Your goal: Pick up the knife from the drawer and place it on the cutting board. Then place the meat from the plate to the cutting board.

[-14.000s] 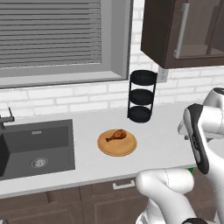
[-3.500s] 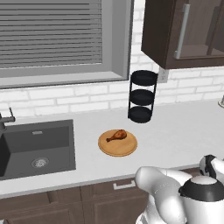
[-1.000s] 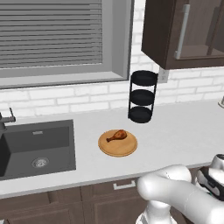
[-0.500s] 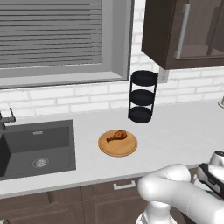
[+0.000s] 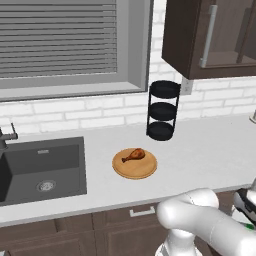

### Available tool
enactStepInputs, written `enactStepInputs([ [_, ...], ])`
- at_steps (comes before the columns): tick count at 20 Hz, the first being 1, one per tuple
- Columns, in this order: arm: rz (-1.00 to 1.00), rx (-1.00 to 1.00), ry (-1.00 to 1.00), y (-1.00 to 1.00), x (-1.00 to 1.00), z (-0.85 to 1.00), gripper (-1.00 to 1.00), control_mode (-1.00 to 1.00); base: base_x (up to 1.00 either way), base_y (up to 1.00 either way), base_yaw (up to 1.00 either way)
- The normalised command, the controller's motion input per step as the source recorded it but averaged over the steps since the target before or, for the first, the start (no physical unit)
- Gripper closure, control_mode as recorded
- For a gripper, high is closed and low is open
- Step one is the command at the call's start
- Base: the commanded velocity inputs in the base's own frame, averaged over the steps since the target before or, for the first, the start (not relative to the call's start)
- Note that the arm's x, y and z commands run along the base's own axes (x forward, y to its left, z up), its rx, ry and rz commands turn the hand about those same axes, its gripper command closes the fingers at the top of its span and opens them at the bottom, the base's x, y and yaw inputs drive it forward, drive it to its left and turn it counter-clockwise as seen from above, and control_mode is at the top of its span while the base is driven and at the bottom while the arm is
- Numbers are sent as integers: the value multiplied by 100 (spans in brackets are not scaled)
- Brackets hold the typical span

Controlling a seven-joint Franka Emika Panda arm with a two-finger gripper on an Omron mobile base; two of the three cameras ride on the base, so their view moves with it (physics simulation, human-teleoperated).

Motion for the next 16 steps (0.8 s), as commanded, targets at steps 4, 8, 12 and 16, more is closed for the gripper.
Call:
enactStepInputs([
  [4,-1,9,-3,-29,-64,43,100,-100,0,0,0],
  [8,0,9,-16,-2,-77,69,100,-100,0,0,0],
  [12,0,4,-18,6,-76,99,100,-100,0,0,0],
  [16,0,2,-17,13,-63,92,100,-100,0,0,0],
])
